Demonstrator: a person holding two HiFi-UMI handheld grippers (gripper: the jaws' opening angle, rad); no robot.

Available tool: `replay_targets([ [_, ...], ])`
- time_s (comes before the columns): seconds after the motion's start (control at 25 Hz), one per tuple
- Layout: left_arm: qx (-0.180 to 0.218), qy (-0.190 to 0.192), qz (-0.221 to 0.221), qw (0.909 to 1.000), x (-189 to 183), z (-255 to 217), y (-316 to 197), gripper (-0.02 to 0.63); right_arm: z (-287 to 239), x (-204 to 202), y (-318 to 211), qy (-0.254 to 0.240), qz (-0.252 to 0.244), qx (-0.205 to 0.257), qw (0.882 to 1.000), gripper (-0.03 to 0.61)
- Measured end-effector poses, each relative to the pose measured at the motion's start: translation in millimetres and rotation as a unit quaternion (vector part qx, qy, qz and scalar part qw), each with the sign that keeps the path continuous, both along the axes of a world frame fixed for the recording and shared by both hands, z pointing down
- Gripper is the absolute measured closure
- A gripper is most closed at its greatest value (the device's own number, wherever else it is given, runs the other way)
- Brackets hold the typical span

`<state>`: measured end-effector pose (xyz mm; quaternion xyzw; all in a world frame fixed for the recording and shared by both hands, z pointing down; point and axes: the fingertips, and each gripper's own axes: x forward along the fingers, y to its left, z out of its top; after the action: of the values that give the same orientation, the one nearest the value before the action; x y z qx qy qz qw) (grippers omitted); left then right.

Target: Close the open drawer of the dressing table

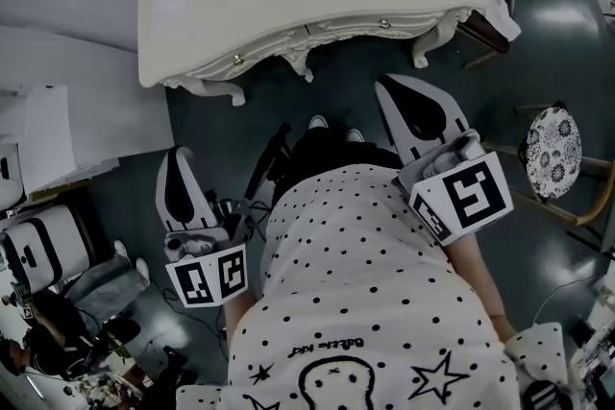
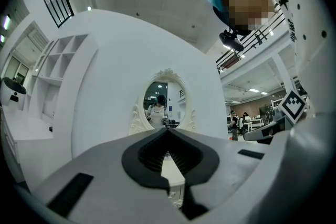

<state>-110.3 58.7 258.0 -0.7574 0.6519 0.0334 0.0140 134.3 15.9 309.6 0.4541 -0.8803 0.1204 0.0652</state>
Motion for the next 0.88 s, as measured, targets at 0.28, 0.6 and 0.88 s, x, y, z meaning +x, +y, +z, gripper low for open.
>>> replay_targets([
  [0.28, -0.003, 0.001, 0.008, 1.0, 7.8, 2.2, -13.1, 0.603, 3.8, 6.4, -8.0, 0.001, 0.005, -0.004, 1.0, 0.569],
  [0.6, -0.007, 0.005, 0.012, 0.9999, 15.0, 4.4, -22.0, 0.603, 6.0, 13.2, -12.9, 0.008, 0.004, -0.004, 1.0, 0.569],
  [0.88, -0.006, 0.003, 0.013, 0.9999, 18.2, -0.5, -26.0, 0.603, 5.9, 19.7, -14.7, 0.004, 0.01, -0.009, 1.0, 0.569],
])
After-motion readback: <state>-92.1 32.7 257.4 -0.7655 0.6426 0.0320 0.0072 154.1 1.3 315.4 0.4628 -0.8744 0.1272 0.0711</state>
